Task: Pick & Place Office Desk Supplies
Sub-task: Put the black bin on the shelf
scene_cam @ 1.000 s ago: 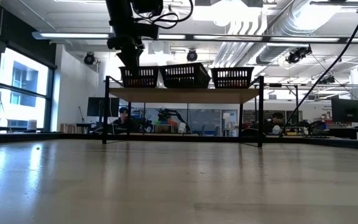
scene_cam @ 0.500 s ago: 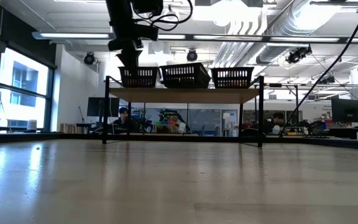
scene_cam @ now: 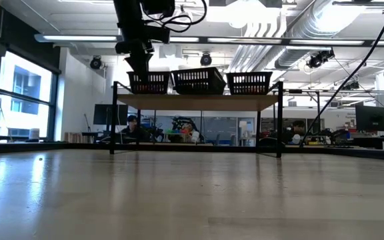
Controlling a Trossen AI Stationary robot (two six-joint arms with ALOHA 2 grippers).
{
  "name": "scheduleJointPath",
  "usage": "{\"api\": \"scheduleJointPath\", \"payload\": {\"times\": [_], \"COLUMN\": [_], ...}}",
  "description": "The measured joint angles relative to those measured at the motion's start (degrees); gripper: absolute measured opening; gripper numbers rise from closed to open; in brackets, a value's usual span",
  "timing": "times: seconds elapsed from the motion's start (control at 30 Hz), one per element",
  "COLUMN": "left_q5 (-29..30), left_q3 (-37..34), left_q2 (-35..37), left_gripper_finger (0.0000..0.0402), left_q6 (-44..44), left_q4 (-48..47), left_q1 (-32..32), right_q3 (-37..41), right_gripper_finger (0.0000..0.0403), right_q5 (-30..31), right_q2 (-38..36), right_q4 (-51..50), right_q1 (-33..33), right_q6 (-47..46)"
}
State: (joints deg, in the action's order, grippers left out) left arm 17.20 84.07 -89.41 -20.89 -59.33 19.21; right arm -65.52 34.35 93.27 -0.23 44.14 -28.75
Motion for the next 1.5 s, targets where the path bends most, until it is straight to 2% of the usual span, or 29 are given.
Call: {"api": "scheduleJointPath", "payload": {"times": [0.5,0.63,0.87,0.97,1.07,1.5], "left_q5": [-1.0,-0.9,-0.7,1.8,4.1,4.2], "left_q3": [0.0,0.0,0.0,0.0,0.0,0.9], "left_q2": [0.0,0.0,0.0,0.0,0.3,2.8], "left_gripper_finger": [0.0016,0.0041,0.0125,0.0146,0.0151,0.0152], "left_q6": [0.0,0.2,-0.1,0.7,1.2,0.4], "left_q4": [0.0,0.0,0.0,0.2,0.2,0.6], "left_q1": [0.0,0.0,0.0,0.0,0.0,-3.3], "right_q3": [0.0,0.0,0.0,0.0,0.0,0.0], "right_gripper_finger": [0.0160,0.0160,0.0160,0.0160,0.0160,0.0160], "right_q5": [0.0,0.0,-0.1,-0.1,-0.3,-1.5], "right_q2": [0.0,0.0,0.0,0.0,0.0,0.0], "right_q4": [0.0,0.0,-0.1,-0.1,-0.1,-0.4], "right_q1": [0.0,0.0,0.0,0.0,0.0,0.0], "right_q6": [0.0,0.0,0.0,0.0,0.0,-0.1]}}
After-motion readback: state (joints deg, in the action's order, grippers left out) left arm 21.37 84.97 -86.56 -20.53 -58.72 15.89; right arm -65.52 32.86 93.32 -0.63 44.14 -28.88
